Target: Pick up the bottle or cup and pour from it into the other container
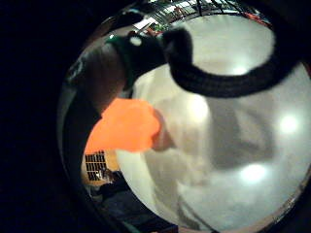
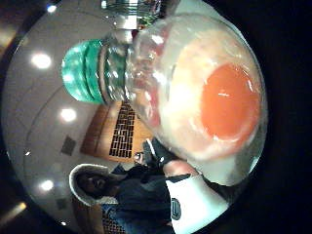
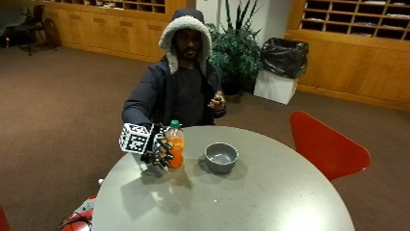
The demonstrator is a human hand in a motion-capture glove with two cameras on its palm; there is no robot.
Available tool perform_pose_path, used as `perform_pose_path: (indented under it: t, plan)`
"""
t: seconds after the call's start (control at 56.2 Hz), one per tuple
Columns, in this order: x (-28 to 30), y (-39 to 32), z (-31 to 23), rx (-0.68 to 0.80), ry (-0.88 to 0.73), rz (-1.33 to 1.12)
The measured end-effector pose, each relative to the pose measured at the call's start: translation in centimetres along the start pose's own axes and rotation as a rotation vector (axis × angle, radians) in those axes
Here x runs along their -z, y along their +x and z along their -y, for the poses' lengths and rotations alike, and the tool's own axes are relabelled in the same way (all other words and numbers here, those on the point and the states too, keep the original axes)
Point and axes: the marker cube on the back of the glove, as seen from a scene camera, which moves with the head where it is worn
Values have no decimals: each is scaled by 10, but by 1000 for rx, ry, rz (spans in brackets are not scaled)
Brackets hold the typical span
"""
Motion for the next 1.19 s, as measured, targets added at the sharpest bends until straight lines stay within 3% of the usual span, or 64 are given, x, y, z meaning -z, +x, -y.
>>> perform_pose_path:
  t: [0.071, 0.231, 0.285, 0.356, 0.445, 0.605, 0.676, 0.783, 0.871, 0.96, 1.032, 1.192]
  plan:
    - [-6, -2, -6, -88, -92, 89]
    - [-22, 0, -6, -14, -91, 149]
    - [-26, -1, 4, 39, -14, 178]
    - [-31, 0, 22, 227, 159, 199]
    - [-28, 0, 2, 47, -28, 196]
    - [-31, 0, 11, 134, 90, 199]
    - [-29, -1, 8, 115, 45, 199]
    - [-33, -1, 28, 303, 293, 202]
    - [-23, -12, 8, 102, 57, 214]
    - [-18, -26, 11, 229, 154, 200]
    - [-10, -49, 6, 137, 63, 106]
    - [-13, -102, 36, 104, 187, -165]
